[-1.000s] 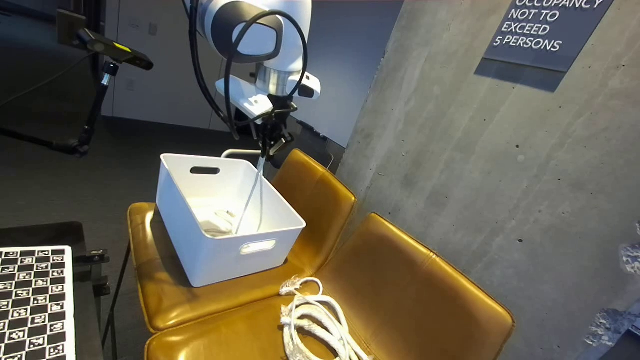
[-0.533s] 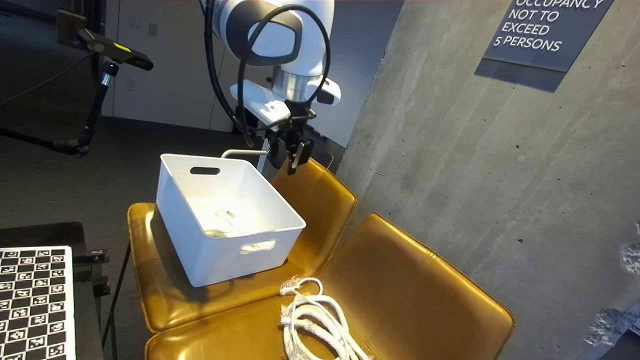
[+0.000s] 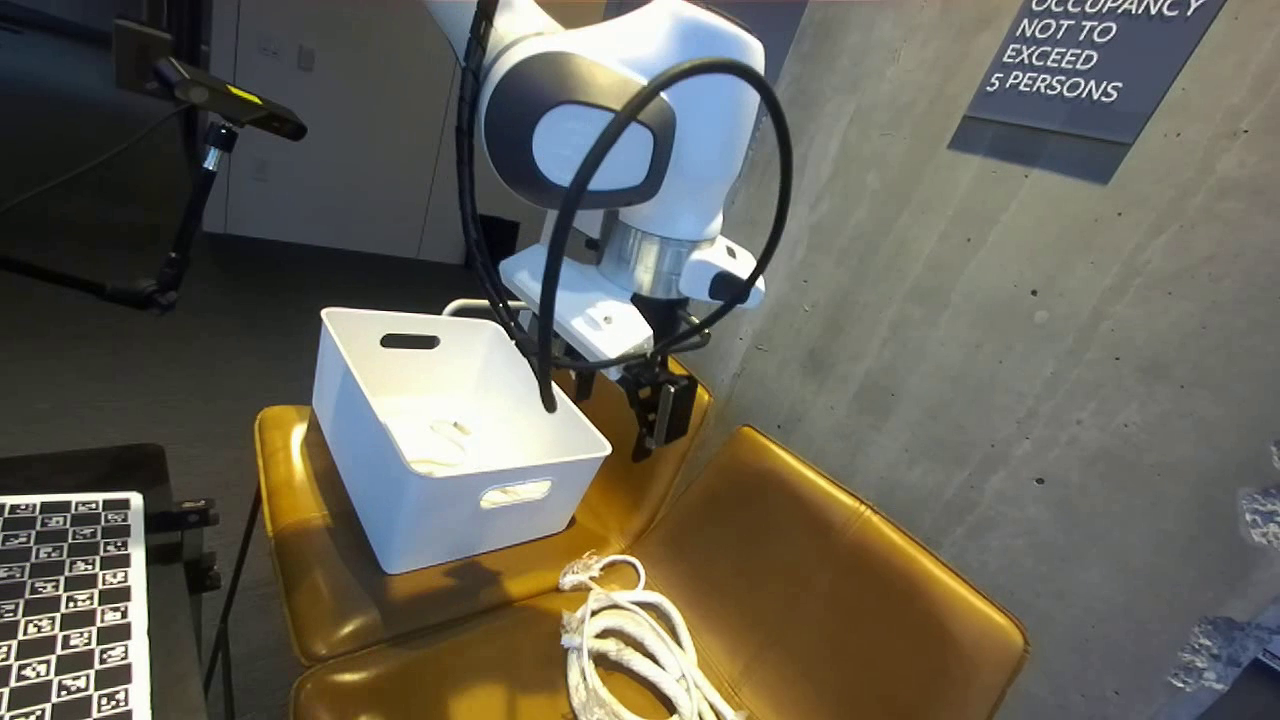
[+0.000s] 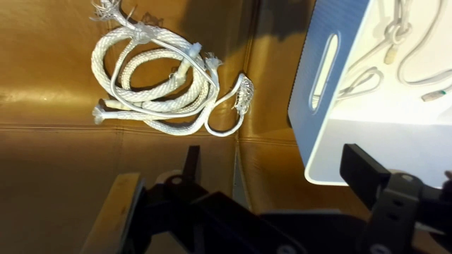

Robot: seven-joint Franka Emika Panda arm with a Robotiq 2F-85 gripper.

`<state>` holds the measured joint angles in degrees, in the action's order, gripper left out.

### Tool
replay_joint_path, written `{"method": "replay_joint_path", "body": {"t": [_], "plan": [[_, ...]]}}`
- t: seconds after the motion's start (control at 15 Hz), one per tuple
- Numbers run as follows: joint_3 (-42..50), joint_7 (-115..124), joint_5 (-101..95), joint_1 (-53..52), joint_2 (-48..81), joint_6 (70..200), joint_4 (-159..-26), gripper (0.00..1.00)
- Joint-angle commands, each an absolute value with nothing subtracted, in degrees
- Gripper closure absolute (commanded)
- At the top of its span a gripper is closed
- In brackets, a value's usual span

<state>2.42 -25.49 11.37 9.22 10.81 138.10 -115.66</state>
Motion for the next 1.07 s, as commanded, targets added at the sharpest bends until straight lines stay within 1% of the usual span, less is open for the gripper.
{"method": "replay_joint_path", "body": {"t": [0.0, 0.4, 1.0], "plan": [[2.6, -29.8, 11.6, 10.6, 14.7, 140.3, -113.8, 0.00], [2.2, -28.2, 7.9, 11.3, 24.6, 142.3, -109.5, 0.00], [3.0, -22.4, -2.6, 9.7, 40.7, 143.9, -95.8, 0.00]]}}
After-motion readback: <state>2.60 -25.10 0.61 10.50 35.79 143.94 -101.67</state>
